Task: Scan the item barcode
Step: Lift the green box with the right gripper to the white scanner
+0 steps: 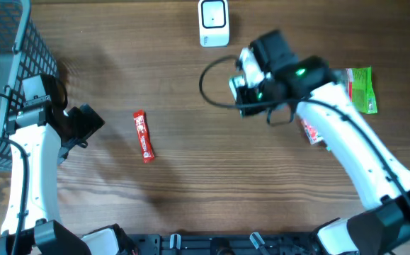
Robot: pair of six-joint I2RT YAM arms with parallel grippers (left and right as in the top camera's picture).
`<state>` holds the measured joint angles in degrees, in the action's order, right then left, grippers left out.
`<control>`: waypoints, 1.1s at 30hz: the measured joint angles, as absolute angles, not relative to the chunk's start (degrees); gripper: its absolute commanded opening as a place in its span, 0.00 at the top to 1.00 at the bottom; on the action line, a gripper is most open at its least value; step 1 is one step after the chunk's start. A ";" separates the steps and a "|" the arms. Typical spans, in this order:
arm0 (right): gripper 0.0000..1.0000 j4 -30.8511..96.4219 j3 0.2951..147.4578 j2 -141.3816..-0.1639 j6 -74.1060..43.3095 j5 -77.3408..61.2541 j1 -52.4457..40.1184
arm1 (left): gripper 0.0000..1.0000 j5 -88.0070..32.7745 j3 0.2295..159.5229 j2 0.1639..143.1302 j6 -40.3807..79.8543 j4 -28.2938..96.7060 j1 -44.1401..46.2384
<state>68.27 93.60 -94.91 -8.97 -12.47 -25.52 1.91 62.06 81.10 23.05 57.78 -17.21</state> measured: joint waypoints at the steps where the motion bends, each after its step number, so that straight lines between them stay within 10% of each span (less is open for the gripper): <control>1: 0.76 72.27 99.29 -96.47 -8.97 -13.04 -25.28 | 0.00 1.91 62.06 81.10 23.05 57.82 -17.21; 9: 0.76 83.66 138.08 -119.11 -6.76 -22.22 -23.75 | 0.00 2.09 62.06 81.10 23.05 57.80 -17.21; 19: 0.76 53.54 138.17 -141.05 -8.49 -46.78 -14.83 | 0.00 2.09 62.06 81.10 23.05 57.80 -17.21; 27: 0.76 6.50 138.15 -156.79 -38.61 -66.08 -10.83 | 0.00 2.11 62.06 81.10 23.05 57.78 -17.21; 33: 0.71 3.79 138.15 -157.93 -51.42 -66.81 -10.79 | 0.00 2.11 62.06 81.10 23.05 57.80 -17.21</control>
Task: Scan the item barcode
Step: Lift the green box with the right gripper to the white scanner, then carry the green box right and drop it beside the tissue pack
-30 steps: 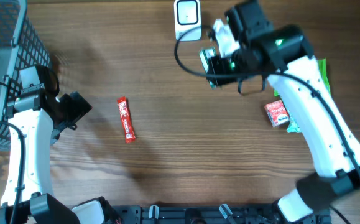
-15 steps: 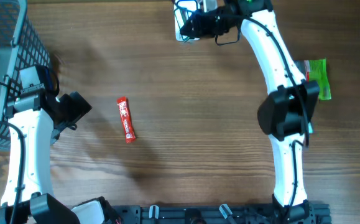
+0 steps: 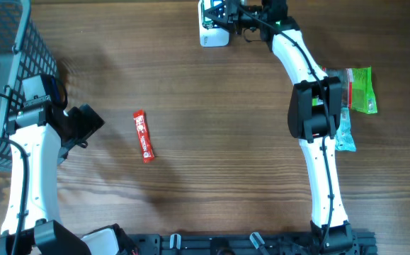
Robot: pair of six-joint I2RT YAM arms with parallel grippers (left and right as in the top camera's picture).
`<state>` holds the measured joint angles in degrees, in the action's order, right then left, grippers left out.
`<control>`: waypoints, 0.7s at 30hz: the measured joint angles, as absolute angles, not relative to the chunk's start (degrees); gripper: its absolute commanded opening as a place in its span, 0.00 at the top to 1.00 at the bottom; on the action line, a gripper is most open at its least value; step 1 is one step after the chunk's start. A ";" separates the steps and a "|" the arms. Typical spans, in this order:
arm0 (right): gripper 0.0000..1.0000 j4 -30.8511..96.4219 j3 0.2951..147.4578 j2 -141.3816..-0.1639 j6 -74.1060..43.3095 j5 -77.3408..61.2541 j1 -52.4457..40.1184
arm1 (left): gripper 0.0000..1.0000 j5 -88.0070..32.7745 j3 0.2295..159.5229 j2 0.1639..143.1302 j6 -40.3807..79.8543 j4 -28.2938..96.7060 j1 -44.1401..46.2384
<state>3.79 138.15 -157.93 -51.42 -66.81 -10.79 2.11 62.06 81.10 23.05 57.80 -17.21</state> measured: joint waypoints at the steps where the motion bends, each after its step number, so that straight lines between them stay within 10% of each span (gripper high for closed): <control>1: 0.71 4.12 138.15 -157.93 -52.01 -66.74 -10.79 | 0.00 2.09 62.06 81.10 23.05 57.80 -17.21; 13: 0.76 11.00 138.17 -157.95 -52.23 -65.78 -9.04 | 0.00 2.11 62.06 81.10 23.05 57.80 -17.21; 21: 0.76 48.03 138.12 -146.61 -29.36 -65.28 -8.78 | 0.00 2.09 62.06 81.10 23.05 57.84 -17.21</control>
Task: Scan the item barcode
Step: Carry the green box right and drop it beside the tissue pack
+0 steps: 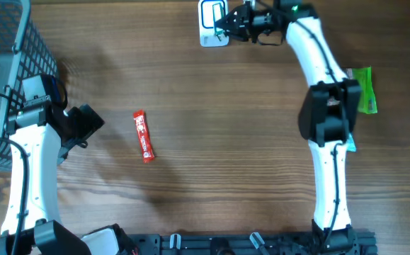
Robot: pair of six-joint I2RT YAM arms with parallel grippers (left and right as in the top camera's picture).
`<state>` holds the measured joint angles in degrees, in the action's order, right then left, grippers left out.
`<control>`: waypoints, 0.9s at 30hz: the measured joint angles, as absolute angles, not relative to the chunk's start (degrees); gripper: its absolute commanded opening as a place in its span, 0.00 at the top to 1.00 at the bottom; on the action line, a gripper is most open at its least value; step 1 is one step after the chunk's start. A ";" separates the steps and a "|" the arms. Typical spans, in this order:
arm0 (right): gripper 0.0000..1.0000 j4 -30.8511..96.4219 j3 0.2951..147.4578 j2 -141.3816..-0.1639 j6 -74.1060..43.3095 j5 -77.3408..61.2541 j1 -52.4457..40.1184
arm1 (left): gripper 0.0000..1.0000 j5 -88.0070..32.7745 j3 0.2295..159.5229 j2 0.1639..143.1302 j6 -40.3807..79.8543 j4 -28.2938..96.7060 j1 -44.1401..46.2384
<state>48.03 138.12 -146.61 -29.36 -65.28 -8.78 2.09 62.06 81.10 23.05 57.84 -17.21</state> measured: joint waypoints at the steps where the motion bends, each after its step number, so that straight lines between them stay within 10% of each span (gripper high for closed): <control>1: 0.76 55.53 138.21 -142.89 -23.22 -64.55 -8.73 | 0.00 2.07 62.06 81.10 23.05 57.82 -17.21; 6: 0.77 88.55 139.20 -126.32 1.02 -45.69 -8.40 | 0.00 2.09 62.06 81.10 23.05 57.78 -17.21; 19: 0.75 89.25 108.55 -121.23 -5.87 -3.46 -8.16 | 0.00 2.09 62.06 81.10 23.05 57.80 -17.23; 21: 0.70 83.02 101.69 -120.40 -7.31 -0.95 -8.14 | 0.00 2.11 62.06 81.10 23.05 57.78 -17.21; 24: 0.33 76.38 95.83 -120.29 -7.64 0.32 -8.14 | 0.00 2.11 62.06 81.10 23.05 57.80 -17.21; 27: 0.32 72.62 93.27 -120.25 -7.29 2.22 -8.14 | 0.00 2.11 62.06 81.10 23.05 57.80 -17.21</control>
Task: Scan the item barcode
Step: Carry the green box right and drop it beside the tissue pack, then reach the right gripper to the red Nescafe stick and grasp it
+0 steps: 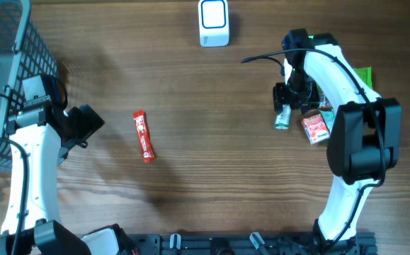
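The white barcode scanner (213, 23) stands at the table's far edge, in the middle. My right gripper (284, 112) is to the scanner's near right, pointing down, shut on a small pale teal item (282, 121) whose lower end sticks out below the fingers. A red packet (316, 128) lies just right of that item. A red stick packet (142, 136) lies left of centre. My left gripper (90, 125) rests open beside it to the left, with nothing in it.
A grey wire basket (6, 49) fills the far left corner. A green packet (362, 76) lies at the right, partly under the right arm. The right arm's cable loops over the table near the scanner.
My right gripper has moved from beside the scanner to a spot near the red packet at the right, with the teal item in it. The left arm has not moved.
My right gripper was first right of centre, carrying something toward the far edge. Then it reached the scanner and stayed beside it for two moments. Now it is back at the right, low beside the red packet. The left arm and stick packet stayed still.
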Robot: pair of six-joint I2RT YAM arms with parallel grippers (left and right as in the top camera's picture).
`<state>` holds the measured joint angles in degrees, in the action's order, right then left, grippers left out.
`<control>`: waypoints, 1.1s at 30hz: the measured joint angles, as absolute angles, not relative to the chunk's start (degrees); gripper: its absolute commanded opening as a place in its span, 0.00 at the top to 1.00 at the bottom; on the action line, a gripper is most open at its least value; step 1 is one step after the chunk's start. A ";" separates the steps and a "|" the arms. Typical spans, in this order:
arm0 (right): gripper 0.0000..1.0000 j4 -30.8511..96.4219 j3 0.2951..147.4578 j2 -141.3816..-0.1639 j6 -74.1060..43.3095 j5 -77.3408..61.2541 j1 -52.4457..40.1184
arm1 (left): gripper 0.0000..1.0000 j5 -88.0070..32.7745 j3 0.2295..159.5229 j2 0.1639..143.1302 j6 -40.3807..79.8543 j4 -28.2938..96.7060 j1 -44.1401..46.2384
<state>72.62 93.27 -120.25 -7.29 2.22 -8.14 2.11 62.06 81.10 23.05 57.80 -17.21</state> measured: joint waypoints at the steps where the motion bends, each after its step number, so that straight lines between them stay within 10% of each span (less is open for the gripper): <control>1: 0.44 72.34 93.19 -120.25 -7.27 2.87 -8.14 | 0.00 2.09 62.06 81.10 23.05 57.80 -17.21; 4: 0.78 71.44 93.17 -120.25 -6.92 1.02 -8.14 | 0.00 2.11 62.06 81.10 23.05 57.80 -17.21; 8: 0.94 69.43 93.14 -120.25 -6.35 -8.43 -8.14 | 0.00 2.11 62.06 81.10 23.05 57.80 -17.21; 15: 0.96 55.70 87.20 -119.63 -8.99 -18.59 -8.14 | 0.00 2.11 62.06 81.10 23.05 57.80 -17.21; 23: 0.96 56.29 83.59 -119.63 -15.20 0.84 -8.19 | 0.00 2.11 62.06 81.10 23.05 57.80 -17.21; 29: 0.84 55.31 83.77 -115.04 -11.90 -8.10 -11.66 | 0.00 2.11 62.06 81.10 23.05 57.80 -17.21; 32: 0.37 48.64 84.75 -108.97 -13.34 -12.58 -23.86 | 0.00 2.11 62.06 81.10 23.05 57.80 -17.21; 33: 0.38 43.68 85.03 -108.75 -14.98 -14.02 -31.70 | 0.00 2.11 62.06 81.10 23.05 57.80 -17.21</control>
<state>43.68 85.03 -108.75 -14.98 -14.02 -31.70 2.11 62.06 81.10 23.05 57.80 -17.21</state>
